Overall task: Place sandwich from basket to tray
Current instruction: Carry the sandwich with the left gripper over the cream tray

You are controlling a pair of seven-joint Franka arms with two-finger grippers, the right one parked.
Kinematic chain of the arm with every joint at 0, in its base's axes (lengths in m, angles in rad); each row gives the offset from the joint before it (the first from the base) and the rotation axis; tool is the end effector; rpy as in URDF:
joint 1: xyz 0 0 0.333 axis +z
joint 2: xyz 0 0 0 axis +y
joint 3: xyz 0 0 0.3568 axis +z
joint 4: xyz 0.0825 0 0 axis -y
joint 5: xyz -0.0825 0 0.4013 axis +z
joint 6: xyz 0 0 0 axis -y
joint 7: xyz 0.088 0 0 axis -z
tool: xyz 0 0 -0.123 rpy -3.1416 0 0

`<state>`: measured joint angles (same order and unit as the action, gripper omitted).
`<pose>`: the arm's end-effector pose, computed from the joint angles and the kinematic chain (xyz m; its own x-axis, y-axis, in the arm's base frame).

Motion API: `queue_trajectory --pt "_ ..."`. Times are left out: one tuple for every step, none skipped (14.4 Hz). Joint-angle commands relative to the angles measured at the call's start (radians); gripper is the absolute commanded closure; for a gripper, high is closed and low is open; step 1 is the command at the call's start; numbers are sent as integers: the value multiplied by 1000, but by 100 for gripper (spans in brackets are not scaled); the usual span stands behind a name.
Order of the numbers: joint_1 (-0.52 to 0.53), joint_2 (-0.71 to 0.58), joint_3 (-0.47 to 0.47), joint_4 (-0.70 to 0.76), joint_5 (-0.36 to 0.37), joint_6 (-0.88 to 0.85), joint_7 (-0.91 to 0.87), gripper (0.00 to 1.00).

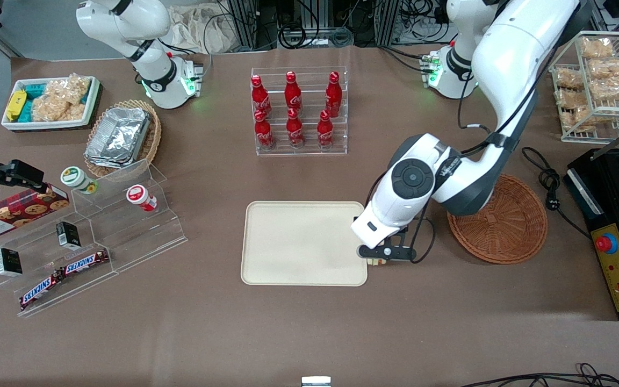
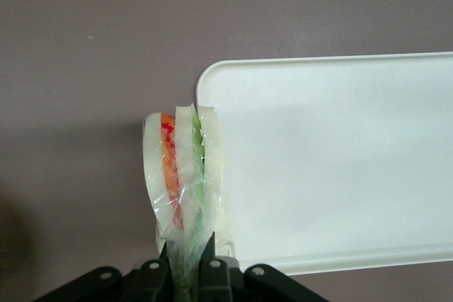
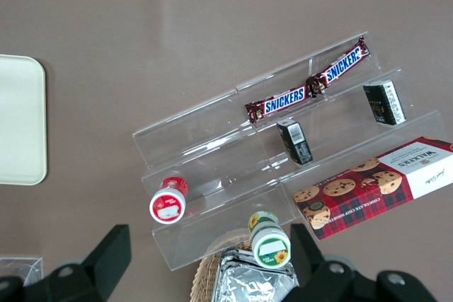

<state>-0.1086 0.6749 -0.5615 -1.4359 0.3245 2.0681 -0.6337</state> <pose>0.6563 -0.3815 0.3525 0.9972 -0.0713 0.0246 -0.0729 -0.9945 0.0751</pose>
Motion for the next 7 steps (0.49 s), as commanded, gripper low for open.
queue_trajectory --pt "-25 66 5 65 24 33 -17 100" --pt "-26 72 5 63 24 44 -17 100" --pt "-25 78 5 65 22 47 -17 100" --pt "-26 83 5 63 24 46 -17 100" --pt "-26 92 5 63 24 47 -15 100" --pt "-28 101 5 63 25 49 -15 100" --pt "-28 109 5 65 25 59 -15 100"
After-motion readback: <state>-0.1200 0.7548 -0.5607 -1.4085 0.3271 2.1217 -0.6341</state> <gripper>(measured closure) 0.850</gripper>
